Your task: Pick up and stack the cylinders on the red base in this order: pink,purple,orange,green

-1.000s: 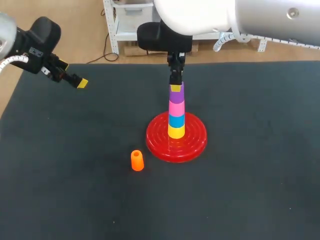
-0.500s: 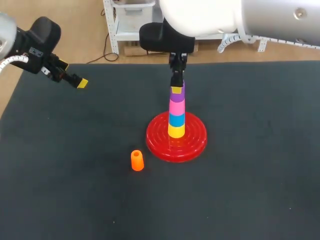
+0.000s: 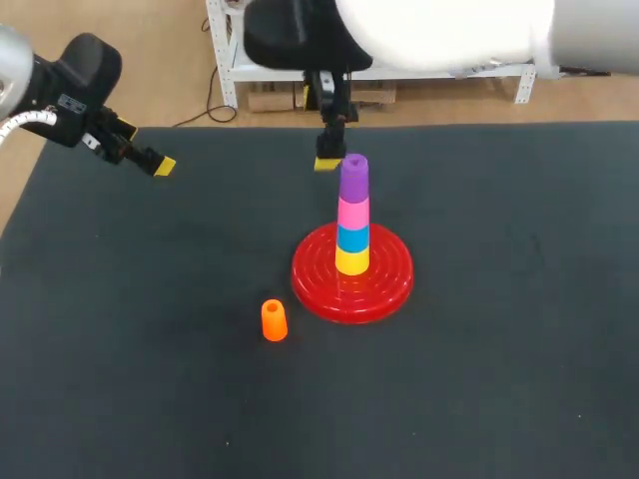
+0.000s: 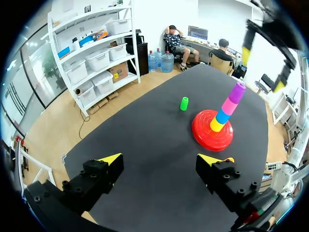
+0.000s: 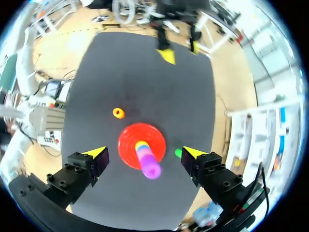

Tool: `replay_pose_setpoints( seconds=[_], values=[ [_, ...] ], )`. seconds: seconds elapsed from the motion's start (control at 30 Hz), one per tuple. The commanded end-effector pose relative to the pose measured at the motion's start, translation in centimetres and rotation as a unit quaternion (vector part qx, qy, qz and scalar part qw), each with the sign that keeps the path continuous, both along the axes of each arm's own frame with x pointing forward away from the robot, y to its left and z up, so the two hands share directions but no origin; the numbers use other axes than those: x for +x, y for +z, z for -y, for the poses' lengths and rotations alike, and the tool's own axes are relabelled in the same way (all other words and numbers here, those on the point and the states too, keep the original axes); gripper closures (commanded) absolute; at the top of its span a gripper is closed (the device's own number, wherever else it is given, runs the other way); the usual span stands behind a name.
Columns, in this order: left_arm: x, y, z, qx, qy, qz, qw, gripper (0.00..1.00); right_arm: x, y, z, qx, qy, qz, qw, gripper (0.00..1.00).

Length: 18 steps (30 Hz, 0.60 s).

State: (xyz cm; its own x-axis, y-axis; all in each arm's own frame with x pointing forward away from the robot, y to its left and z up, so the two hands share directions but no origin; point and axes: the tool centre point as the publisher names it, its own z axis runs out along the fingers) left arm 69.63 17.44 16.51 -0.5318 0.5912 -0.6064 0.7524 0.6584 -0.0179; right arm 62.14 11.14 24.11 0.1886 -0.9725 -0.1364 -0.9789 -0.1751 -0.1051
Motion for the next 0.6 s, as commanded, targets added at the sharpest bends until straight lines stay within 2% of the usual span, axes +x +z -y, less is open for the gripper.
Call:
replay_pose_setpoints(
  seconds=[0.03,0.37,0.6],
  values=[
    [0.0,0.0,0.0,0.001,0.001,0.000,1.000,0.00,-2.5,-1.6,-1.2,-0.002,0.034,0.013,0.999,0.00],
    [0.0,0.0,0.0,0.001,0.001,0.000,1.000,0.00,-7.1,-6.2,-3.4,-0.030,0.121,-0.028,0.992,0.00],
    [0.0,0.0,0.0,0.001,0.001,0.000,1.000,0.00,-8.5,-9.6,-3.5,-0.023,0.113,-0.050,0.992,0.00]
  ],
)
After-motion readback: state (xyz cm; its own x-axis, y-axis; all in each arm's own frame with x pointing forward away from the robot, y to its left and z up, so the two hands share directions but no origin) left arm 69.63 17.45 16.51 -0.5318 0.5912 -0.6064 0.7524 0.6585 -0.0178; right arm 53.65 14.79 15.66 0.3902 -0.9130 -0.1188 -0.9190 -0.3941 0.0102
